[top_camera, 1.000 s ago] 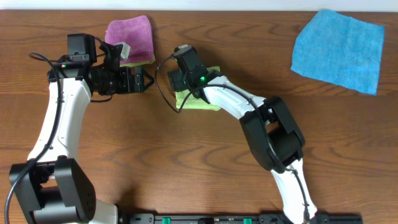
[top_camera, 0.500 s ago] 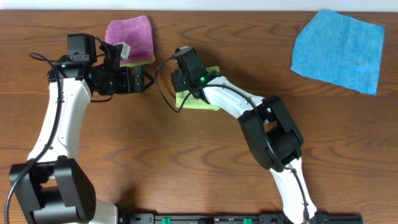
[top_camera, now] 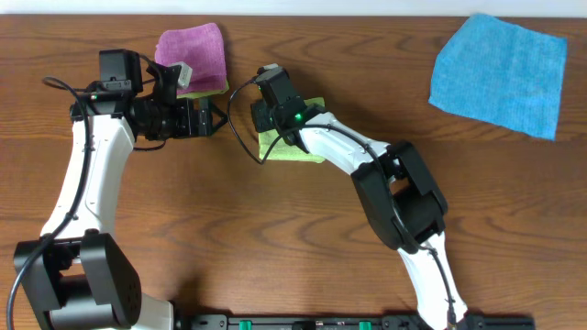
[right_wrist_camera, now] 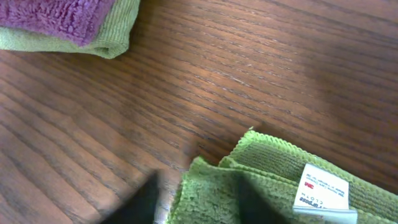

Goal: Fold the cloth
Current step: 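Press the folded green square down with the right gripper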

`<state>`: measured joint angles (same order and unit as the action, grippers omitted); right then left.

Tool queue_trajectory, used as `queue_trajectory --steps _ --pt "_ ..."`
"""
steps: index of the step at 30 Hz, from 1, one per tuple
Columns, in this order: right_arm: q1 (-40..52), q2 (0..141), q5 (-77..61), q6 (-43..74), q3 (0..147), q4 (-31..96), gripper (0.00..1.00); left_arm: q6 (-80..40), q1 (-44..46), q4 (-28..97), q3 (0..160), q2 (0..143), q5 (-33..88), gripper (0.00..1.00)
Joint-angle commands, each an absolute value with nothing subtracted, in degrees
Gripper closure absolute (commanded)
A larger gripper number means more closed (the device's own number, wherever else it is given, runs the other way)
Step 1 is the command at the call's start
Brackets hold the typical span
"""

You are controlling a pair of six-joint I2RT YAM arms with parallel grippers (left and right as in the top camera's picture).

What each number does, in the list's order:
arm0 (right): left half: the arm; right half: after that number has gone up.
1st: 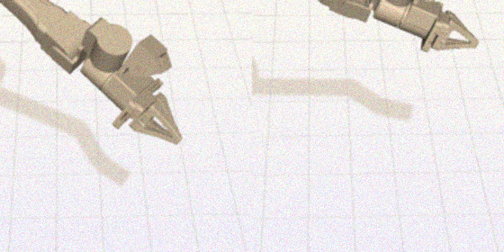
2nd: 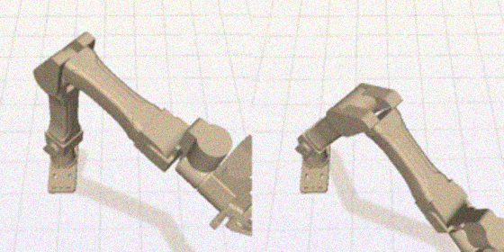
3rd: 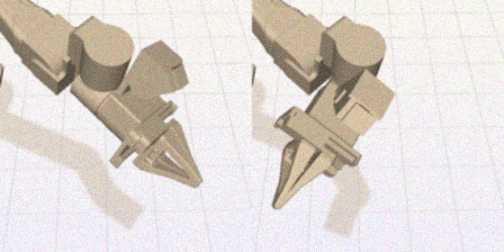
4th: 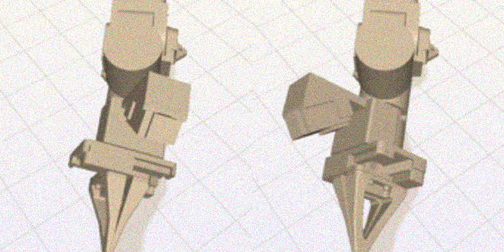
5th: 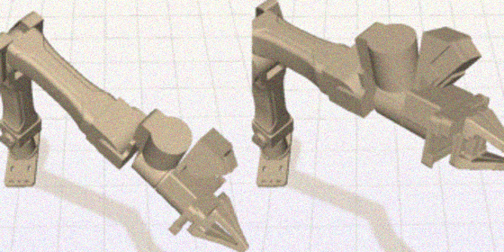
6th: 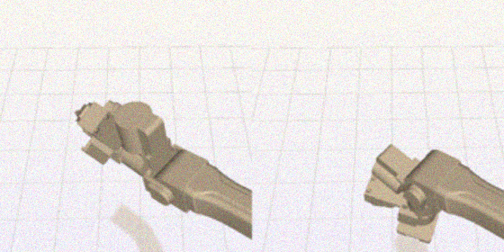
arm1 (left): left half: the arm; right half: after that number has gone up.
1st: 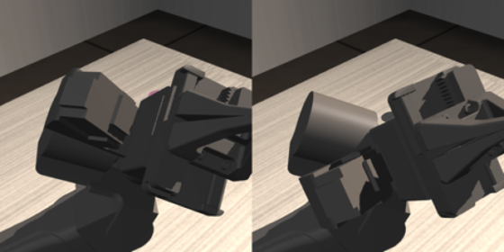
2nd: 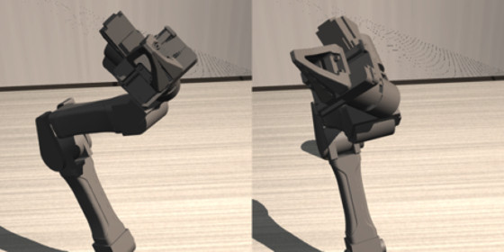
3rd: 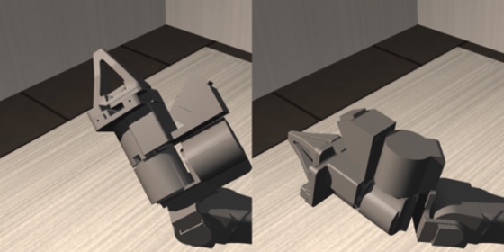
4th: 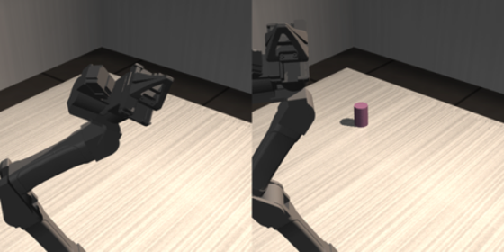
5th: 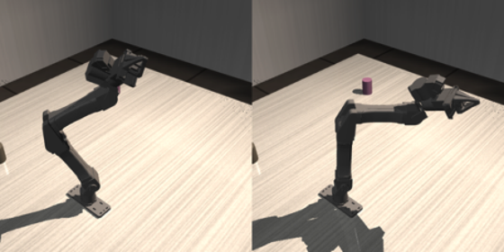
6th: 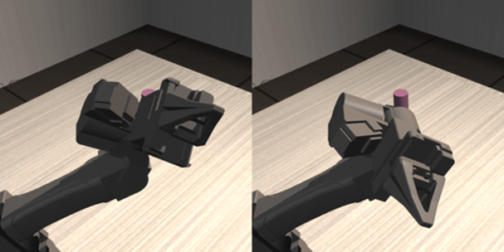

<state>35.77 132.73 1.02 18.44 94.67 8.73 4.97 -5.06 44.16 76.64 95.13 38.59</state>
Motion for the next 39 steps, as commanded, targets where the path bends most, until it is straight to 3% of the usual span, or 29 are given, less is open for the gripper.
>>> queue_trajectory --steps 1,3,8,13,15,22,26,32,39 --pt "35.7 133.93 0.49 18.44 95.7 8.75 0.48 6.02 -5.23 44.34 77.36 94.72 38.35 0.05" --pt "35.77 133.93 -0.8 18.44 95.7 8.69 0.46 6.02 -5.23 44.34 77.36 94.72 38.35 0.05" --pt "36.53 133.93 -0.69 18.39 95.7 8.54 0.67 6.04 -5.23 44.31 77.36 94.72 38.33 0.05" --pt "37.01 134.08 -0.16 18.37 95.68 8.58 0.65 6.04 -5.23 44.31 77.36 94.72 38.3 0.05" --pt "37.08 134.1 0.25 18.37 95.68 8.69 0.6 6.04 -5.23 44.31 77.36 94.72 38.33 0.05" --pt "37.15 134.1 3.9 18.37 95.68 11.55 0.64 6.04 -5.23 44.34 77.36 94.72 38.33 0.05" --pt "37.15 134.1 4.51 18.15 95.68 11.73 0.74 6.04 -5.23 44.34 77.36 94.72 38.33 0.05" --pt "37.17 134.1 4.49 18.17 95.68 11.6 0.98 6.04 -5.23 44.34 77.36 94.72 38.33 0.05" --pt "37.17 134.1 4.49 18.17 95.68 10.2 0.99 6.04 -5.23 44.34 77.36 94.72 38.33 0.05"
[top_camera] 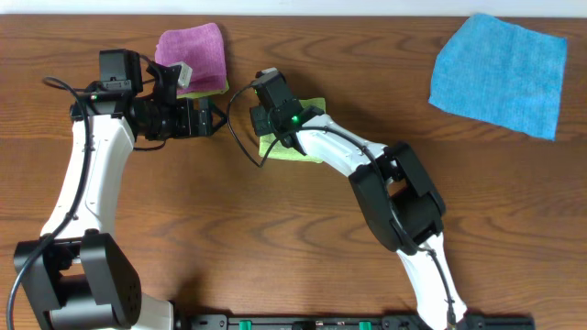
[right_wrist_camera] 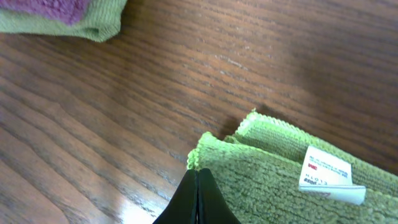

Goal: Fold the cloth
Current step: 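Press the folded green square down with the right gripper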

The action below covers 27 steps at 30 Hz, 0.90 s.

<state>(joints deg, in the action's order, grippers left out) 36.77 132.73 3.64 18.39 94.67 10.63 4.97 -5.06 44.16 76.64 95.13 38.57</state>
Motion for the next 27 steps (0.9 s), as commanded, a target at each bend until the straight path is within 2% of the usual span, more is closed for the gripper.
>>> queue_trajectory --steps 1,27 --pt "37.17 134.1 4.49 18.17 95.68 9.96 0.99 6.04 -5.23 44.34 77.36 94.72 38.33 0.05" --pt "36.45 134.1 9.28 18.17 95.7 7.9 0.99 6.04 -5.23 44.31 77.36 94.72 38.3 0.05"
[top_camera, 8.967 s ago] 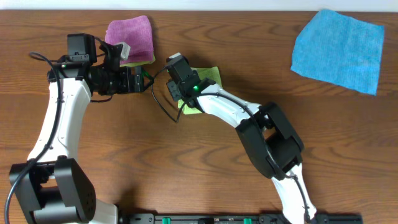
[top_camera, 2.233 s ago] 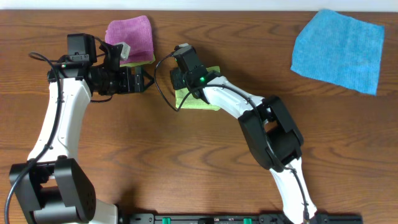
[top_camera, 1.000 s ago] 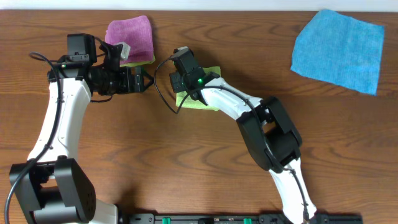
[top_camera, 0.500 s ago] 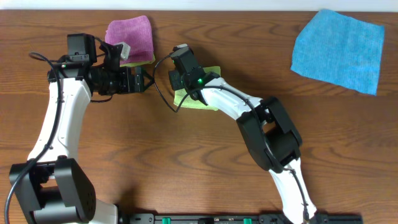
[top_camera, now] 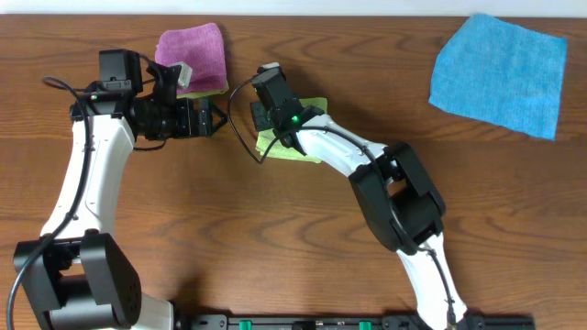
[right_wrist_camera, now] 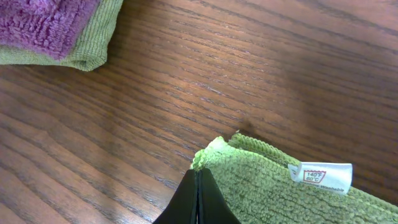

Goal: Fold the cloth
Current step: 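Press the folded green square down with the right gripper, then lift the right gripper off the green square and retract right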

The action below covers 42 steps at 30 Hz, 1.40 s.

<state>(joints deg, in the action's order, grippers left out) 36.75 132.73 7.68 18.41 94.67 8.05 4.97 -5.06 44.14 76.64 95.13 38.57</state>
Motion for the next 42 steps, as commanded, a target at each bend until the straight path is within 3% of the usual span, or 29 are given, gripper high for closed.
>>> queue_trajectory --steps 1,7,8,10,12,13,14,22,26,32,38,42 --pt "36.36 134.1 9.28 18.17 95.68 7.88 0.99 6.04 -5.23 44.31 77.36 94.72 38.33 0.05" --pt "36.12 134.1 10.11 18.17 95.7 7.66 0.97 6.02 -5.23 44.31 77.36 94.72 38.33 0.05" --pt "36.12 134.1 10.09 18.17 95.68 7.66 0.86 6.04 -5.23 44.31 77.36 94.72 38.33 0.05" --pt "36.12 134.1 10.09 18.17 95.68 7.62 0.5 6.04 -5.23 44.31 77.36 94.72 38.33 0.05" --pt "36.14 134.1 10.07 18.17 95.68 7.62 0.3 6.02 -5.23 44.34 77.36 94.72 38.33 0.05" --pt "36.14 133.97 9.93 18.17 95.7 7.64 0.05 6.02 -5.23 44.34 77.36 94.72 38.35 0.05" --pt "36.12 133.73 9.54 18.17 95.68 7.66 0.01 6.02 -5.23 44.34 77.36 94.72 38.35 0.05" --pt "35.79 123.15 10.26 12.86 95.7 15.22 0.01 6.07 -5.23 44.34 77.36 94.72 38.33 0.05" --pt "33.56 112.95 13.93 7.6 95.7 31.9 0.01 6.07 -5.23 44.45 77.36 94.72 38.35 0.05" --pt "24.03 97.43 7.6 -2.44 95.46 54.72 0.01 6.24 -5.23 45.69 77.36 94.72 38.33 0.05" --pt "14.57 78.78 3.14 -4.69 88.75 55.88 0.01 6.26 -5.23 45.91 77.36 94.72 38.33 0.05" --pt "8.51 61.71 2.52 -5.45 76.66 54.52 0.01 6.24 -5.23 46.46 77.36 94.72 38.37 0.05"
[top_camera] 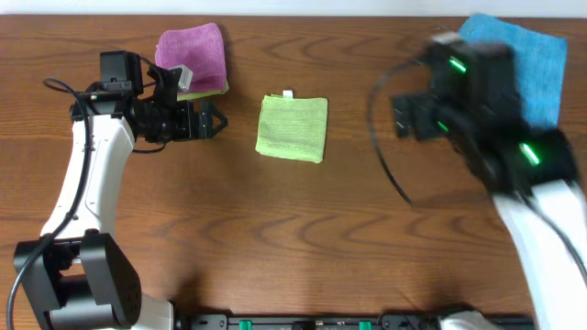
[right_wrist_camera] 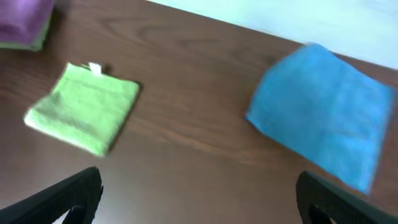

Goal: Fold the cloth
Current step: 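Lift the right gripper off the green square and retract right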

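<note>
A green cloth [top_camera: 293, 127] lies folded into a small square at mid-table, with its white tag at the far edge; it also shows in the right wrist view [right_wrist_camera: 84, 115]. A blue cloth [top_camera: 541, 64] lies spread flat at the far right [right_wrist_camera: 323, 109], partly behind my right arm. My right gripper [top_camera: 410, 115] is blurred. It hangs high between the two cloths, open wide [right_wrist_camera: 199, 205] and holding nothing. My left gripper [top_camera: 213, 120] is open just left of the green cloth, apart from it.
A folded purple cloth [top_camera: 191, 55] rests on another green cloth at the far left, beside the left arm. The table's far edge [right_wrist_camera: 205, 15] runs just behind the cloths.
My right gripper was shut with its tip at the green cloth's far-left corner. It is now open and high up near the blue cloth. The green cloth lies alone. The left arm has not moved.
My right gripper first stood open at the folded green cloth's corner. Then it was shut at that edge, and later still shut there with the cloth's tag turned over. Now it is off to the right, and the green cloth lies folded square.
</note>
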`<state>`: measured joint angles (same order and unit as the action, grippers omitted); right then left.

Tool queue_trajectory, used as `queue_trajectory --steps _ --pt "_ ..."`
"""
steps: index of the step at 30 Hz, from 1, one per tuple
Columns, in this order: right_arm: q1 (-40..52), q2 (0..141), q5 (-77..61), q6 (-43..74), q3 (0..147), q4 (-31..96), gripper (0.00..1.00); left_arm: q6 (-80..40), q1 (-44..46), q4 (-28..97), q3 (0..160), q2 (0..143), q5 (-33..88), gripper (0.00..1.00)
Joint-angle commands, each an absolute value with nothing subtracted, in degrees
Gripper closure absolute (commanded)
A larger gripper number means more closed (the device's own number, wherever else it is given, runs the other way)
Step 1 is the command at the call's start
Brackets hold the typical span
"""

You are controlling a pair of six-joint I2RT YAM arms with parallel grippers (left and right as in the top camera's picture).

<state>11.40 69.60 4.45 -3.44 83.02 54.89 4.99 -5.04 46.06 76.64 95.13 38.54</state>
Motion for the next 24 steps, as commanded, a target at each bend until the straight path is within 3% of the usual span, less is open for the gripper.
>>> queue_trajectory --steps 1,11,24 --pt "7.16 57.65 2.26 -5.45 73.34 54.19 0.01 6.24 -5.23 46.63 77.36 94.72 38.35 0.05" --pt "-0.08 22.7 1.48 5.41 44.42 53.06 0.01 5.5 -5.19 47.81 77.36 94.72 37.06 0.05" --pt "-0.08 19.25 1.45 8.12 36.99 58.13 0.01 5.63 -5.19 49.45 77.36 94.72 36.84 0.05"
